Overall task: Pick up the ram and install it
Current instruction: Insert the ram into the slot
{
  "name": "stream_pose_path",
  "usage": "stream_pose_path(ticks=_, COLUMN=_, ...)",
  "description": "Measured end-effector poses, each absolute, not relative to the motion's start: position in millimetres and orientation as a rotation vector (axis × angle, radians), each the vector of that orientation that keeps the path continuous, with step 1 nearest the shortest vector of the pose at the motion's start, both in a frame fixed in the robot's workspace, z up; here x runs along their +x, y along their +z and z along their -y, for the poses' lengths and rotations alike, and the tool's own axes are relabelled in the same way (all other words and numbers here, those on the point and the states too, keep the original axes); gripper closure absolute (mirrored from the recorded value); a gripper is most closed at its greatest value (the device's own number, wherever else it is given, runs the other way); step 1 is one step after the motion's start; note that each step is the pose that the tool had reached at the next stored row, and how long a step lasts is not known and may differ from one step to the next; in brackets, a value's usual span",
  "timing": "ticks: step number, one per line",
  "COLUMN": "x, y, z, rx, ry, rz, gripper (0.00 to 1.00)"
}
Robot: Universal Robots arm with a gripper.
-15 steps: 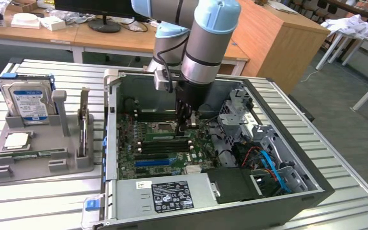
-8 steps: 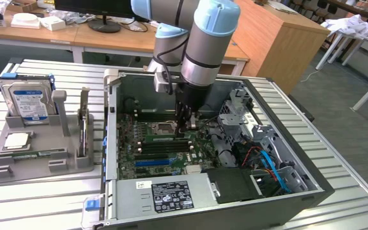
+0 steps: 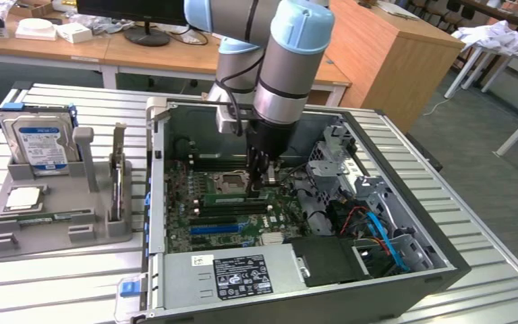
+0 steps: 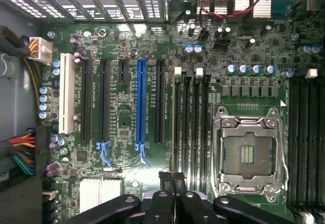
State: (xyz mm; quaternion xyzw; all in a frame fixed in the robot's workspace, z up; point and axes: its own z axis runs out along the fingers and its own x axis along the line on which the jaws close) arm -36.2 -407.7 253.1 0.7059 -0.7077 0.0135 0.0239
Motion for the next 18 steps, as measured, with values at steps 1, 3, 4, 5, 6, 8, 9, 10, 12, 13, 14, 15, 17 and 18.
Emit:
stream_pose_path(ticks=1, x=-36.2, y=253.1, z=407.6, rx=2.186, ry=0.047, rz=2.191, gripper=0.88)
stream_pose_path(ticks=3, x=-36.2, y=253.0, z=407.6, rx=2.189, ry=0.053, rz=2.194, gripper=0.88)
stream_pose_path(ticks=4, x=-36.2, y=253.1, z=407.6, rx=2.191, ry=0.054, rz=2.197, gripper=0.88)
stream_pose_path(ticks=5, x=-36.1, y=253.1, z=407.6, rx=2.194, ry=0.053, rz=2.199, gripper=0.88)
stream_pose_path(ticks=6, x=-36.1, y=253.1, z=407.6, rx=2.198, ry=0.051, rz=2.203, gripper=0.88)
stream_pose_path(ticks=8, x=-36.3, y=252.9, z=407.8, rx=2.206, ry=0.039, rz=2.212, gripper=0.88)
stream_pose_path(ticks=9, x=-36.4, y=252.8, z=408.1, rx=2.207, ry=0.035, rz=2.214, gripper=0.88)
stream_pose_path(ticks=10, x=-36.6, y=252.6, z=408.4, rx=2.208, ry=0.034, rz=2.214, gripper=0.88)
stream_pose_path(ticks=12, x=-36.6, y=252.1, z=408.8, rx=2.208, ry=0.033, rz=2.214, gripper=0.88)
stream_pose_path(ticks=13, x=-37.1, y=251.8, z=408.9, rx=2.207, ry=0.033, rz=2.214, gripper=0.88)
stream_pose_path(ticks=14, x=-37.8, y=251.3, z=408.9, rx=2.208, ry=0.033, rz=2.214, gripper=0.88)
stream_pose_path(ticks=15, x=-38.8, y=250.7, z=408.9, rx=2.208, ry=0.033, rz=2.214, gripper=0.88)
stream_pose_path(ticks=17, x=-39.5, y=250.0, z=409.0, rx=2.208, ry=0.030, rz=2.214, gripper=0.88)
stream_pose_path(ticks=18, x=-39.7, y=249.7, z=409.0, rx=2.209, ry=0.026, rz=2.214, gripper=0.88)
